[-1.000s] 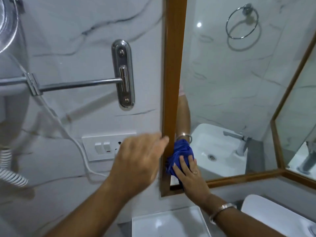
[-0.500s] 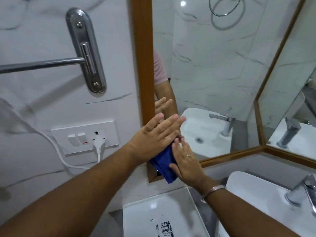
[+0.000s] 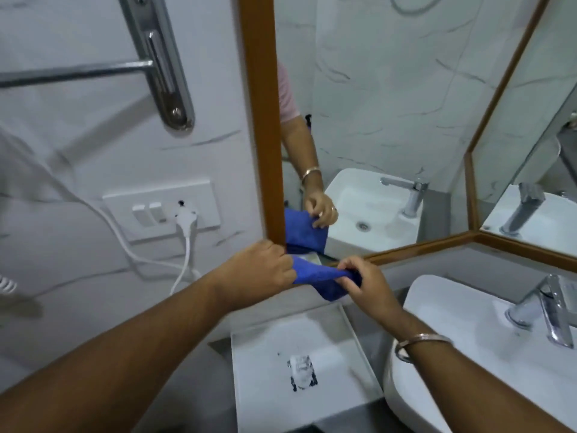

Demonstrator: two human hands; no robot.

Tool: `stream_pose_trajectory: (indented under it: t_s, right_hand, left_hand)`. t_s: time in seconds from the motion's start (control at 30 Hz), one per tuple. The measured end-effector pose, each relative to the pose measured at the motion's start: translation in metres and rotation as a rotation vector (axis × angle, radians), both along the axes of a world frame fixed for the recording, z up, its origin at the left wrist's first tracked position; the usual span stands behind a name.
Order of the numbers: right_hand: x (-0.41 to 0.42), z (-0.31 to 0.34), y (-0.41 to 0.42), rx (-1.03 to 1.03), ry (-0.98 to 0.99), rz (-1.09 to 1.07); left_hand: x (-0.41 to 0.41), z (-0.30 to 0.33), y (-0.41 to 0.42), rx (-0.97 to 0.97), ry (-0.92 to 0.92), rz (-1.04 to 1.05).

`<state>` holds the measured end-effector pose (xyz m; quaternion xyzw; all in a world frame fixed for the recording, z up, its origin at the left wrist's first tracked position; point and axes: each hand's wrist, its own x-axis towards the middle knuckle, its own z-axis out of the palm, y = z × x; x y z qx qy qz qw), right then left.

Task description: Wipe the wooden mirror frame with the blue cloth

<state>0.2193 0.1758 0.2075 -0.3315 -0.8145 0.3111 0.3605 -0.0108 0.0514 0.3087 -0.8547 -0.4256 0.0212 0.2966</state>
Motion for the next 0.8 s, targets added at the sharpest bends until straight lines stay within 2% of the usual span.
stream_pose_trajectory:
  t_s: [0.07,0.13,0.23,0.3,0.37,0.43,0.53,0.6,0.67,0.73,0.8]
  right_hand:
    - [0.012,-0.005,-0.006,-0.132,-0.082,0.114]
    - [0.015,-0.018,-0.013,-0.294,-0.161,0.165]
    - [0.015,-0.049,-0.024,-0.523,-0.235,0.188]
    - [0.013,-0.072,-0.031,-0.578,-0.346,0.187]
    - [0.007,-0.104,-0.037,-0.572,-0.483,0.14]
    - [0.002,-0.138,-0.04,-0.47,-0.664,0.073]
    - [-0.007,-0.184,-0.043,-0.224,-0.97,0.069]
    - [-0.013,-0.203,-0.049,-0.091,-1.025,0.079]
    - [-0.015,-0.217,-0.056,0.051,-0.981,0.101]
    - [-0.015,-0.22,-0.065,0.114,-0.992,0.158]
    - [-0.009,-0.219,-0.073,0.115,-1.108,0.297]
  left_hand:
    - [-0.006,-0.034,-0.024,-0.292,-0.19,0.178]
    - [-0.014,-0.077,-0.045,-0.541,-0.544,0.447]
    - [-0.019,-0.145,-0.069,-0.65,-1.158,0.662]
    - [-0.011,-0.185,-0.083,-0.783,-1.36,0.791]
    - [-0.004,-0.227,-0.087,-0.895,-1.402,0.842]
    - [0.003,-0.26,-0.08,-0.946,-1.364,0.891]
    - [0.008,-0.303,-0.068,-0.858,-1.273,1.009]
    - [0.013,-0.319,-0.067,-0.76,-1.238,1.127]
    - [0.02,-0.326,-0.072,-0.683,-1.144,1.214]
    - [0.026,-0.321,-0.081,-0.642,-1.028,1.252]
    - [0.029,-0.307,-0.095,-0.567,-0.907,1.274]
